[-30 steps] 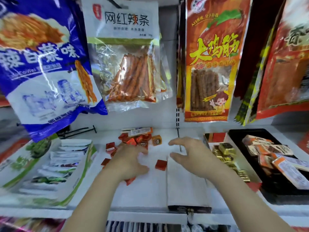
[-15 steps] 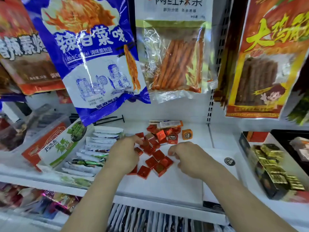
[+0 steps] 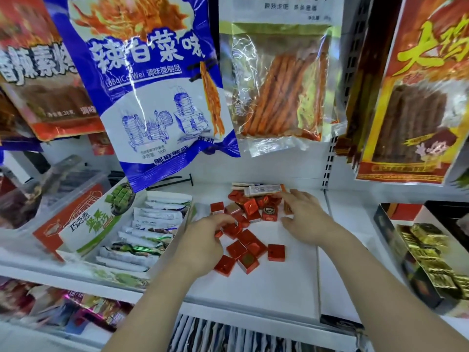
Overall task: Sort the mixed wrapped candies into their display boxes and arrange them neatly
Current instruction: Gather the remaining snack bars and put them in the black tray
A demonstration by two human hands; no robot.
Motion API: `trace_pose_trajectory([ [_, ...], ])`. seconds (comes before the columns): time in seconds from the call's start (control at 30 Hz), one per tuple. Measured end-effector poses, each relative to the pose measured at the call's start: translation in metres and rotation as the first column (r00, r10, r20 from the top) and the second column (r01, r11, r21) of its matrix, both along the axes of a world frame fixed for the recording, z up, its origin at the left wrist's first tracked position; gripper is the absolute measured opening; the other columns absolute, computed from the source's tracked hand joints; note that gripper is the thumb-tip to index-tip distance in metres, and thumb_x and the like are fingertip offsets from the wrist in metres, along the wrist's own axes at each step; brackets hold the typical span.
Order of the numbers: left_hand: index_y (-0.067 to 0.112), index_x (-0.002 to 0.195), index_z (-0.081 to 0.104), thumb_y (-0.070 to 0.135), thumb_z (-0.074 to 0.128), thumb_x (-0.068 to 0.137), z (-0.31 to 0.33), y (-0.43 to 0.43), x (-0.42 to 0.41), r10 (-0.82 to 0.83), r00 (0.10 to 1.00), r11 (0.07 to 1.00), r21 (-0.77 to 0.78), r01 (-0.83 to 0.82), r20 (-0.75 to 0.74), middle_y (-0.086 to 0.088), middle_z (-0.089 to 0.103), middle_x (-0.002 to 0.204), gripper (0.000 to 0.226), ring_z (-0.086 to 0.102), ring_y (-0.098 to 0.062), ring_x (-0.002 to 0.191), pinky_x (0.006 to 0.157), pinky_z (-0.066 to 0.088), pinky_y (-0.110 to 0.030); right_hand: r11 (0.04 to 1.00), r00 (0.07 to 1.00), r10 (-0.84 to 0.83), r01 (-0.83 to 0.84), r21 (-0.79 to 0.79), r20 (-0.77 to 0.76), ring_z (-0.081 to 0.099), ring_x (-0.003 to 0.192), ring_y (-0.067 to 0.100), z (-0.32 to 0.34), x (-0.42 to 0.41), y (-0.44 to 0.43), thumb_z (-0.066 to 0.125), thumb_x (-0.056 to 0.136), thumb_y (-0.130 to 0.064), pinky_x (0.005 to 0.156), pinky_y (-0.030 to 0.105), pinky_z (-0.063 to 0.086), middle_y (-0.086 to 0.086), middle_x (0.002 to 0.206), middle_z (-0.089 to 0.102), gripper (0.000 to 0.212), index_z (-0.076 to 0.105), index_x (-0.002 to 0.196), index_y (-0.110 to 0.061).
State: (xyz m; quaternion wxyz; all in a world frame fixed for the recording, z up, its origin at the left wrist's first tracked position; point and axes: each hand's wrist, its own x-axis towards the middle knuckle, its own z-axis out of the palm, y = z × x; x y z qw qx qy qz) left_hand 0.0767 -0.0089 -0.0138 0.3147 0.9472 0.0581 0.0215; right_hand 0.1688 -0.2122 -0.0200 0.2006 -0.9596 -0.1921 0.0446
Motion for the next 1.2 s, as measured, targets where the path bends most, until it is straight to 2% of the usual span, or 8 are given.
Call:
trace_pose_trajectory([
  [0.17,0.032,0.096,0.065,-0.029,0.033,0.077,-0.003,-0.004,0.006,0.062,0.991,0.951,-0.309,-0.022,0.12,0.011,0.066,0.107,0.071,0.06,0.0,0.105,0.082,0.044,-0.004,0.998,0.998,-0.055,0.055,-0.007,0.016,0.057,0.104,0.028,-0.002,-0.006,0.008,0.054,0.086,-0.008,0.084,0.031,0.046,0.008,0.119,0.054,0.039,0.054,0.123,-0.018],
  [0.3,0.043,0.108,0.063,-0.004,0.046,0.091,-0.001,0.002,0.007,0.021,0.995,0.991,-0.131,-0.009,0.094,0.017,0.061,0.111,0.053,0.061,-0.004,0.098,0.079,0.052,-0.021,0.998,0.997,-0.055,0.057,0.031,-0.052,0.06,0.098,0.022,0.001,-0.013,0.016,0.07,0.081,-0.03,0.081,0.029,0.048,0.002,0.109,0.065,0.035,0.057,0.113,-0.021],
  [0.43,0.031,0.132,0.052,0.004,0.049,0.095,-0.004,-0.007,0.003,-0.222,0.974,0.975,0.023,0.223,-0.038,0.016,0.047,0.127,0.046,0.048,-0.001,0.105,0.08,0.035,-0.003,0.993,0.984,0.032,-0.01,0.12,-0.176,0.058,0.105,0.019,0.011,-0.019,0.014,0.074,0.08,-0.027,0.093,0.032,0.048,0.002,0.117,0.06,0.047,0.059,0.123,-0.019],
  [0.67,0.035,0.129,0.055,-0.005,0.042,0.093,-0.003,-0.005,0.003,-0.248,0.965,0.965,-0.108,0.238,-0.09,0.019,0.05,0.13,0.055,0.048,-0.003,0.12,0.098,0.042,-0.016,0.987,0.962,0.119,-0.087,0.138,-0.245,0.059,0.09,0.013,0.011,-0.022,0.012,0.075,0.078,-0.026,0.078,0.027,0.05,-0.004,0.101,0.058,0.027,0.066,0.103,-0.023],
  [0.87,0.034,0.122,0.06,0.012,0.044,0.099,0.02,-0.027,0.036,-0.059,0.991,0.998,-0.028,0.063,0.12,0.013,0.061,0.116,0.036,0.057,0.006,0.065,0.055,0.042,-0.01,0.981,0.978,0.112,-0.081,0.175,-0.173,0.056,0.088,0.011,0.009,-0.017,0.008,0.074,0.079,-0.031,0.076,0.023,0.047,-0.012,0.089,0.054,0.027,0.066,0.103,-0.023],
  [0.97,0.024,0.132,0.056,0.017,0.048,0.097,0.022,-0.042,0.074,-0.16,0.975,0.978,0.161,0.134,0.157,0.002,0.058,0.129,0.036,0.057,-0.012,0.098,0.079,0.04,-0.02,0.951,0.994,0.022,0.013,0.308,-0.108,0.056,0.078,0.009,0.008,-0.008,0.003,0.069,0.083,-0.027,0.066,0.018,0.041,-0.014,0.079,0.055,0.016,0.067,0.098,-0.021],
  [1.07,0.02,0.137,0.05,0.023,0.05,0.096,0.014,-0.048,0.118,-0.175,0.978,0.944,0.3,0.135,0.111,-0.001,0.053,0.137,0.041,0.052,-0.018,0.12,0.095,0.04,-0.025,0.942,0.996,-0.011,0.039,0.333,-0.086,0.054,0.085,0.011,0.005,-0.002,-0.004,0.065,0.086,-0.03,0.068,0.019,0.037,-0.003,0.096,0.058,0.025,0.064,0.109,-0.021],
  [1.2,0.027,0.132,0.049,0.025,0.056,0.085,0.007,-0.051,0.15,-0.095,0.985,0.92,0.365,0.142,-0.145,0.0,0.059,0.126,0.047,0.057,-0.022,0.109,0.095,0.049,-0.042,0.948,0.997,-0.075,0.079,0.31,-0.025,0.051,0.116,0.02,0.002,0.004,-0.012,0.055,0.092,-0.022,0.09,0.023,0.038,0.005,0.126,0.053,0.037,0.053,0.129,-0.025],
])
